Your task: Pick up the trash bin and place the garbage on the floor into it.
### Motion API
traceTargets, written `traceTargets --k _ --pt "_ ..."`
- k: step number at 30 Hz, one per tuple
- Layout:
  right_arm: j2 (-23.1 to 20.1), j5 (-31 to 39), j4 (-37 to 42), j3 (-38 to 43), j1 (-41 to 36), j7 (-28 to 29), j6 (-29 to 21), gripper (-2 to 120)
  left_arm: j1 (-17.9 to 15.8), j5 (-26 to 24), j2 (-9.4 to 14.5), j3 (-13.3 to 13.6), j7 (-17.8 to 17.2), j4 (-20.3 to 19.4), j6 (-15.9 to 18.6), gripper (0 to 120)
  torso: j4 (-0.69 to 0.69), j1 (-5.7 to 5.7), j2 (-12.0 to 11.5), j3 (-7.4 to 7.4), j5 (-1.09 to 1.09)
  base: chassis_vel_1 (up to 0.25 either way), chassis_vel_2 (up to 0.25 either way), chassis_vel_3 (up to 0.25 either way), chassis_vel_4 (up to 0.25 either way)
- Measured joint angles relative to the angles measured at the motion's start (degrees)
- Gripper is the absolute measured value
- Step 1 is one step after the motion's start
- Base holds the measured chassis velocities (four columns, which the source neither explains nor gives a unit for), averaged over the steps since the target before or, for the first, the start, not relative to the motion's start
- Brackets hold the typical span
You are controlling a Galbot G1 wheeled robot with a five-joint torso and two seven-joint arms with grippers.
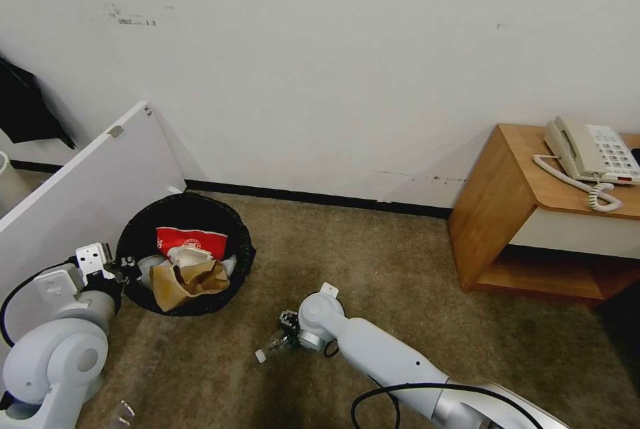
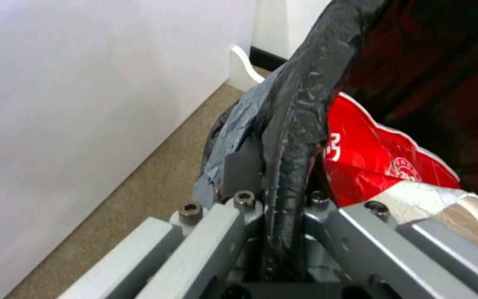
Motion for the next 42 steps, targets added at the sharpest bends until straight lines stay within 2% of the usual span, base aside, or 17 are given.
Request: traceTargets --k 15,17,19,20,22,24,25,27,29,31,38,42 --pt "1.3 -0.7 -1.2 0.5 -0.4 -0.8 0.6 98 0.1 0.1 0.2 -0.1 0.1 0.0 -0.1 0 0.0 0.0 0.0 0.0 0.0 0.0 0.0 0.0 0.0" --pt "1.4 -1.0 -1.5 0.5 -0.5 -1.4 0.6 88 0.2 0.1 0.2 -0.3 0.1 0.1 -0.1 0 0.0 0.0 0.0 0.0 0.0 0.0 0.0 0.0 0.0" --pt "1.5 -1.0 -1.6 0.5 -0.5 -1.5 0.6 85 0.2 0.1 0.2 -0.3 0.1 0.2 -0.1 0 0.0 0.0 0.0 0.0 0.0 0.0 0.0 0.0 0.0" --pt "1.5 -1.3 -1.8 0.5 -0.5 -1.8 0.6 77 0.3 0.1 0.3 -0.4 0.2 0.3 -0.1 0 0.0 0.0 0.0 0.0 0.0 0.0 0.0 0.0 0.0" --pt "1.5 -1.4 -2.0 0.5 -0.5 -1.9 0.6 74 0.3 0.1 0.3 -0.4 0.3 0.3 -0.1 0 0.0 0.0 0.0 0.0 0.0 0.0 0.0 0.0 0.0" --pt "1.6 -1.5 -2.2 0.6 -0.5 -2.1 0.6 62 0.2 0.1 0.3 -0.4 0.4 0.4 -0.1 0 0.0 0.0 0.0 0.0 0.0 0.0 0.0 0.0 0.0" --pt "1.6 -1.5 -2.2 0.6 -0.5 -2.1 0.6 62 0.2 0.1 0.3 -0.4 0.4 0.4 -0.1 0 0.0 0.0 0.0 0.0 0.0 0.0 0.0 0.0 0.0" --pt "1.5 -1.5 -2.2 0.6 -0.4 -2.2 0.6 51 -0.1 0.1 0.3 -0.1 0.4 0.7 -0.2 0 0.0 0.0 0.0 0.0 0.0 0.0 0.0 0.0 0.0" --pt "1.5 -1.5 -2.2 0.6 -0.3 -2.2 0.6 50 -0.1 0.1 0.3 -0.1 0.4 0.7 -0.2 0 0.0 0.0 0.0 0.0 0.0 0.0 0.0 0.0 0.0" --pt "1.5 -1.6 -2.0 0.6 -0.3 -2.2 0.7 36 -0.4 0.2 0.3 0.3 0.4 0.9 -0.2 0 0.0 0.0 0.0 0.0 0.0 0.0 0.0 0.0 0.0" --pt "1.2 -1.5 -1.2 0.2 -0.2 -2.0 0.7 22 -0.5 0.3 0.3 0.8 0.3 1.1 -0.2 0 0.0 0.0 0.0 0.0 0.0 0.0 0.0 0.0 0.0" --pt "0.8 -1.4 0.1 -0.4 0.2 -1.5 0.9 19 -0.3 0.4 0.3 1.3 0.2 1.1 -0.2 0 0.0 0.0 0.0 0.0 0.01 0.0 0.0 0.0 0.0"
